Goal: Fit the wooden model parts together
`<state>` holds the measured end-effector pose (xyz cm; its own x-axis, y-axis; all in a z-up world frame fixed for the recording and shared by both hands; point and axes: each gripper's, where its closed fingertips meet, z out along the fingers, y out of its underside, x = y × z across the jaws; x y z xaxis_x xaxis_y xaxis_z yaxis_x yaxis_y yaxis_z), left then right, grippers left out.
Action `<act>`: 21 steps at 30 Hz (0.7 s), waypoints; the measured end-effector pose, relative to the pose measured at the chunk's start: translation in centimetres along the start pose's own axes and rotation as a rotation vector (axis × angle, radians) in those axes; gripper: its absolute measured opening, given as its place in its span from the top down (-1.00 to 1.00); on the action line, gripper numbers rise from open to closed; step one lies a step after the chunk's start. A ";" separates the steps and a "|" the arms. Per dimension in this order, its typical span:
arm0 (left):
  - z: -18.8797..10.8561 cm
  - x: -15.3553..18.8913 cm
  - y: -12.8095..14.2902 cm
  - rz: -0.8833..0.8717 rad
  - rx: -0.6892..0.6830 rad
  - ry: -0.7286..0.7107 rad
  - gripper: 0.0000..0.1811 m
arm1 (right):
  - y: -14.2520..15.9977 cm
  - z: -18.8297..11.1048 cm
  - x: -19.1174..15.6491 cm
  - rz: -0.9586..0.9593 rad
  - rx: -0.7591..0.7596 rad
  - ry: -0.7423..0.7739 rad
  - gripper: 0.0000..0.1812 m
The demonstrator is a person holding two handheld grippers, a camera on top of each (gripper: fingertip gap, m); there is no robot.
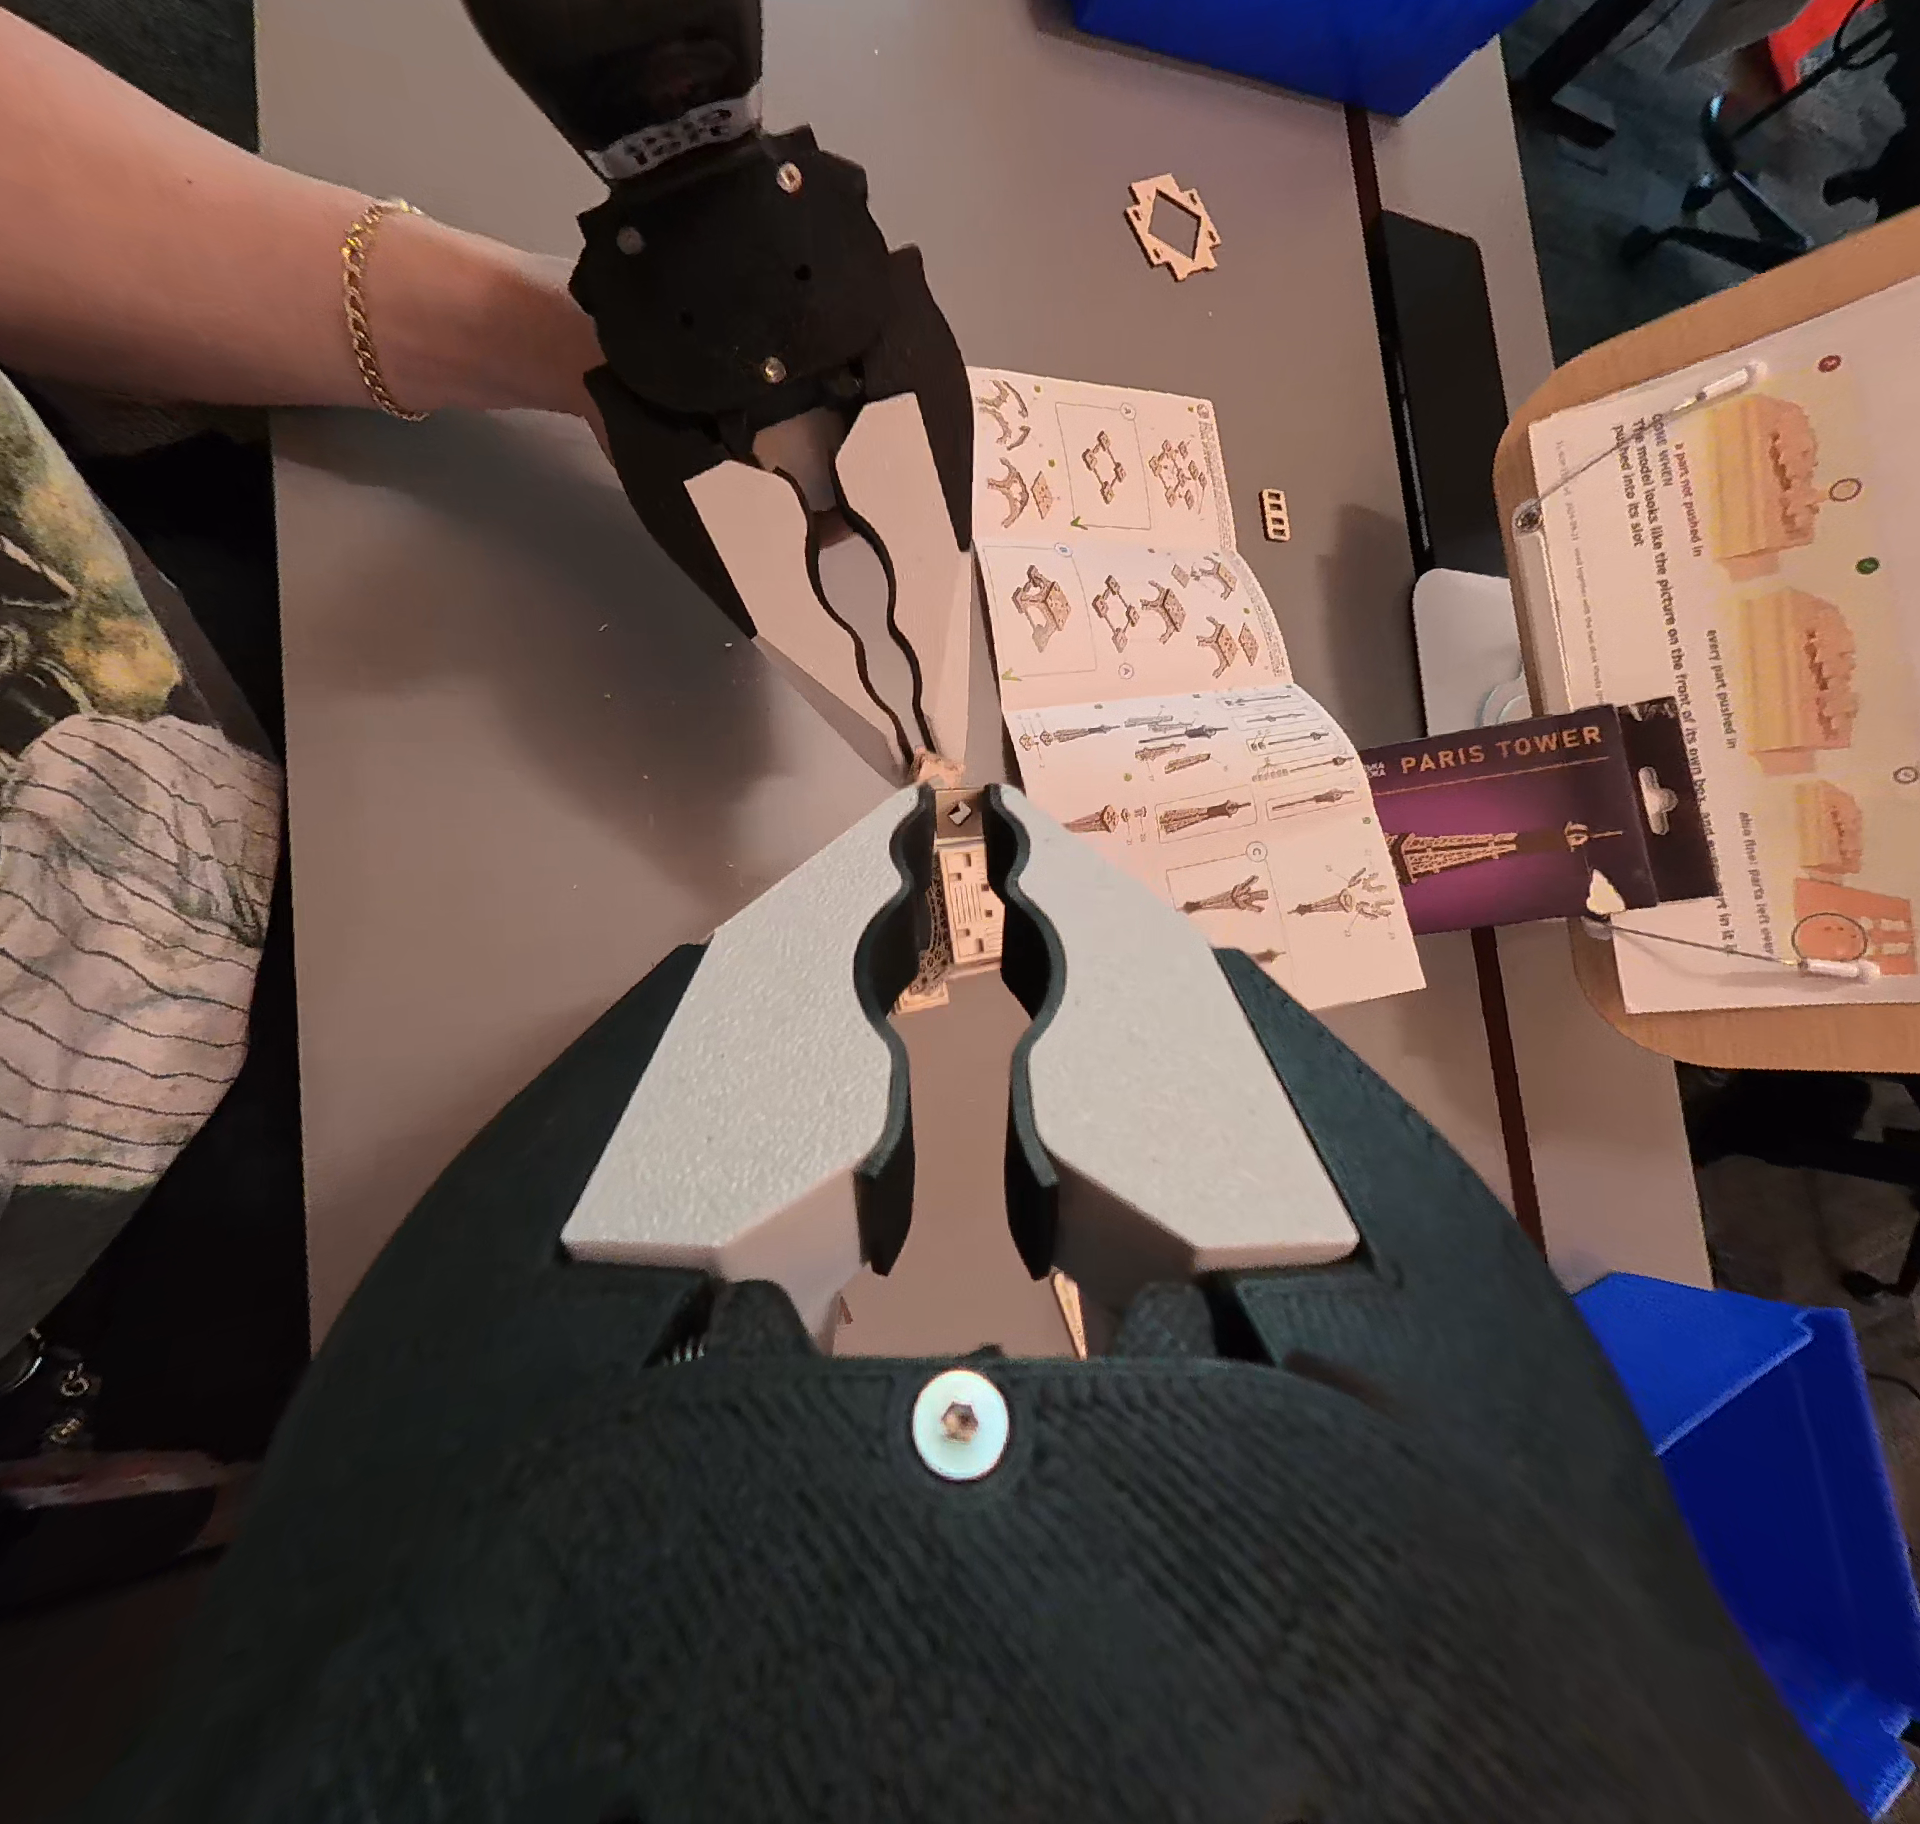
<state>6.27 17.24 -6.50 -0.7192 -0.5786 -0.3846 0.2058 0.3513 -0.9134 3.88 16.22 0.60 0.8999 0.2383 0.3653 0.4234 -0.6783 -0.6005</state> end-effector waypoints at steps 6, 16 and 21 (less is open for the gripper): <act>0.5 0.6 0.5 0.041 -0.092 0.014 1.00 | 1.5 -0.2 -0.5 0.030 0.019 0.006 0.93; 1.2 1.4 -0.1 0.052 -0.056 0.013 1.00 | 1.8 -1.0 -1.4 0.082 0.044 0.013 0.93; 0.9 1.1 -0.7 0.073 -0.017 -0.008 1.00 | 1.5 -1.4 -1.2 0.097 0.040 0.028 0.93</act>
<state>5.90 15.67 -6.39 -0.6973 -0.5570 -0.4511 0.2463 0.4048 -0.8806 3.30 13.91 0.28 0.9337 0.1528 0.3237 0.3388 -0.6690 -0.6615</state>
